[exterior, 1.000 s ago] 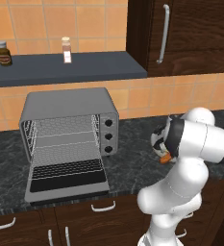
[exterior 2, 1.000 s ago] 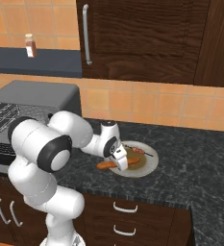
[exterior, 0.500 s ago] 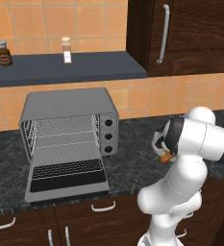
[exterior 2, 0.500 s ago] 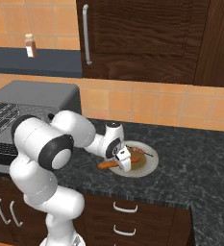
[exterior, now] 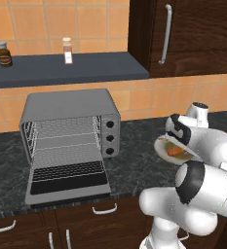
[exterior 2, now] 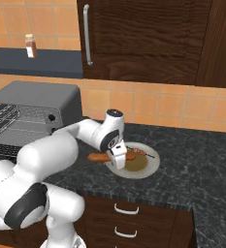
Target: Pick up the kebab skewer and baguette bread, and place them inside the toaster oven. Close the toaster oven door and start by setting the timer.
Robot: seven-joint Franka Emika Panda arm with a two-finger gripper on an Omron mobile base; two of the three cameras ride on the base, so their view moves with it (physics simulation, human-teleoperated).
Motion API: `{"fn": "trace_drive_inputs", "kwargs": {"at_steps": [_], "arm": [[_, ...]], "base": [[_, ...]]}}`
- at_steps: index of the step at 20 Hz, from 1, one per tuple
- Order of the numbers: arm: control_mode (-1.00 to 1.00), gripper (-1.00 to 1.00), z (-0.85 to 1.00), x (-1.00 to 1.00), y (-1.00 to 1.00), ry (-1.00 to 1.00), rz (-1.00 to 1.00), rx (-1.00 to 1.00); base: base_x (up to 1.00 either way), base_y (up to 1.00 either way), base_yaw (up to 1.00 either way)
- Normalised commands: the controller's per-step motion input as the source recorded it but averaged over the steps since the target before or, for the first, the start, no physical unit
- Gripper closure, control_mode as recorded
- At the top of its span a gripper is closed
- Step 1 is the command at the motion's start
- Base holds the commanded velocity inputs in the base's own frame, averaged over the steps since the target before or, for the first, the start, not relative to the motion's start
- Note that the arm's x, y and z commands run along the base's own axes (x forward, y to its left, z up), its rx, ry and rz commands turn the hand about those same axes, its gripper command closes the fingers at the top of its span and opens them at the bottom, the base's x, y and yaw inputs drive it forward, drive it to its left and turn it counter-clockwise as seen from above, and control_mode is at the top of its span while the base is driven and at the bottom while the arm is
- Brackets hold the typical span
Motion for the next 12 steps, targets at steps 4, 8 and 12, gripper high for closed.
{"fn": "trace_drive_inputs", "kwargs": {"at_steps": [4, 8, 12], "arm": [[-1.0, 1.0, 0.78, -0.65, 0.98, -0.01, -0.29, 0.08], [-1.0, 1.0, 0.48, -0.42, 1.0, 0.0, -0.25, 0.0], [-1.0, 1.0, 0.26, -0.2, 1.0, 0.0, -0.2, 0.0]], "base": [[0.0, 0.0, 0.0], [0.0, 0.0, 0.0], [0.0, 0.0, 0.0]]}}
